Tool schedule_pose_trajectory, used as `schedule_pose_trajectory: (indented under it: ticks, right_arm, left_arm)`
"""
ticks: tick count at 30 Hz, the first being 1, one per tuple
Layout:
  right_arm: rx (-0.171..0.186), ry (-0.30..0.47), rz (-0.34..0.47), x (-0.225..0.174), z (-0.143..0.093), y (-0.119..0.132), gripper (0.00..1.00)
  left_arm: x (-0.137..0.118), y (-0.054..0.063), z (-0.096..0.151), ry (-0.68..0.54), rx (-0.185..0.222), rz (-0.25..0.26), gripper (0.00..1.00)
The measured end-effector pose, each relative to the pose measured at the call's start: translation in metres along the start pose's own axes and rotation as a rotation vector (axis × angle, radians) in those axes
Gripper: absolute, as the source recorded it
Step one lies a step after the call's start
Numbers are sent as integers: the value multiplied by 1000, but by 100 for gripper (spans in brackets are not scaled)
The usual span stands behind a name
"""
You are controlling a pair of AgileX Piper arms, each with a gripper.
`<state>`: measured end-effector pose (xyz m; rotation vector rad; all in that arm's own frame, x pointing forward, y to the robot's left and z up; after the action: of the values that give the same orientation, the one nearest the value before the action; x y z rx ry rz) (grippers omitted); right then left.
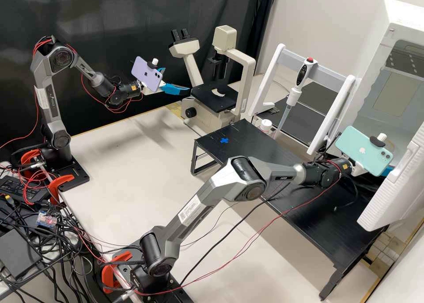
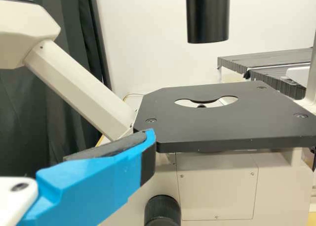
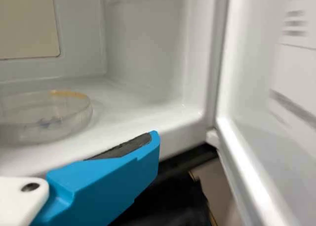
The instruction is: Move the petri dish to the incubator
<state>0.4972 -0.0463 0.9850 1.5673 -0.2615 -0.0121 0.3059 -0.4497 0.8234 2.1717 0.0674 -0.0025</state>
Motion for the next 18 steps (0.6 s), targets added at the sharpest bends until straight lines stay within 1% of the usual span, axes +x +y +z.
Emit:
schedule_pose_trajectory:
  ticks: [3,5,7,10,11,13,14,16,18]
  right_arm:
    - [8,2,9,-20,5,6,100]
    - [13,18,22,-36,6,11,100]
    - [21,31,25,-54,9,10,100]
    - [28,75,56,-79,6,16,100]
    - [35,98,68,-90,7,14,100]
    - [31,143,93,-117,3,12,100]
    - [33,145,88,-127,5,8,100]
    - [25,200,115,-153,-2,5,100]
    - [24,227,126,-169,-3,1,100]
  left_arm:
    - [0,0,0,0,0,0,100]
    - [0,0,0,0,0,0,100]
    - [0,0,0,0,0,0,100]
    - [0,0,0,0,0,0,100]
    - [0,0,0,0,0,0,100]
    - [0,0,0,0,0,0,100]
    - [0,0,0,0,0,0,100]
    - [0,0,0,0,0,0,100]
    - [0,0,0,0,0,0,100]
